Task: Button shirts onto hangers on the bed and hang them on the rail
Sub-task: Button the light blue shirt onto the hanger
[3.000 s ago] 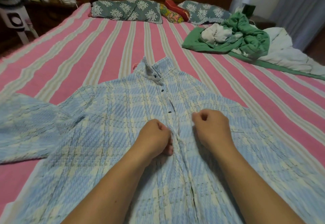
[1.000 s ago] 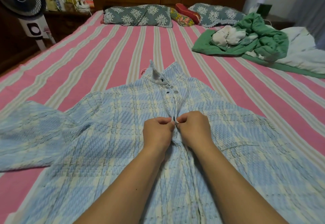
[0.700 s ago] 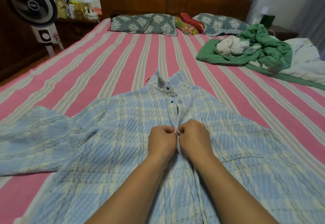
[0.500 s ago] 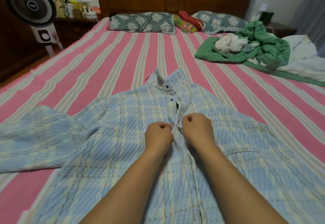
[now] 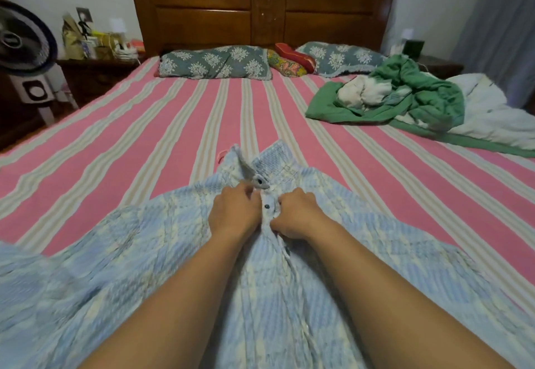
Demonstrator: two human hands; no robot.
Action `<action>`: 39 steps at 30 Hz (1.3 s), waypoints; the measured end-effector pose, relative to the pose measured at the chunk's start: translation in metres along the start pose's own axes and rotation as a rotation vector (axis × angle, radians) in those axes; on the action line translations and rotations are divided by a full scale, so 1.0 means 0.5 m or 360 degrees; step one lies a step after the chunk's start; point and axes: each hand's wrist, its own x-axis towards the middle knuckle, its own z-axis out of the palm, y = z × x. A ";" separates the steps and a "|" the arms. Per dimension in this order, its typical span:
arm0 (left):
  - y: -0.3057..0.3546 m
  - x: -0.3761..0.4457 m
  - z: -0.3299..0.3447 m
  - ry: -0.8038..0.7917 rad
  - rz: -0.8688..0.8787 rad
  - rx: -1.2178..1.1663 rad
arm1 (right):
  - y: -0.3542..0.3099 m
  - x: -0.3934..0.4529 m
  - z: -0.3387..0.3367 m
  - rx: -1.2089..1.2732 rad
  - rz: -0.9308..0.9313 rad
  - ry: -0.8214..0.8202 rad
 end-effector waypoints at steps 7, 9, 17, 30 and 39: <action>-0.004 -0.005 0.028 -0.0008 0.0075 0.0166 | 0.032 0.025 0.018 0.0055 -0.0084 0.0044; 0.004 0.000 0.024 -0.0058 0.0059 0.0238 | 0.026 0.029 0.023 0.0022 -0.0063 0.0143; 0.015 -0.013 0.020 -0.0037 0.0174 0.0441 | 0.033 0.023 0.028 -0.0019 0.0004 0.0462; -0.001 0.016 -0.004 -0.0286 0.0150 0.0114 | 0.028 0.018 0.008 -0.0161 0.0197 0.0274; -0.006 0.023 -0.003 -0.0176 0.0205 -0.0117 | 0.048 0.029 -0.024 0.0313 0.0221 0.0512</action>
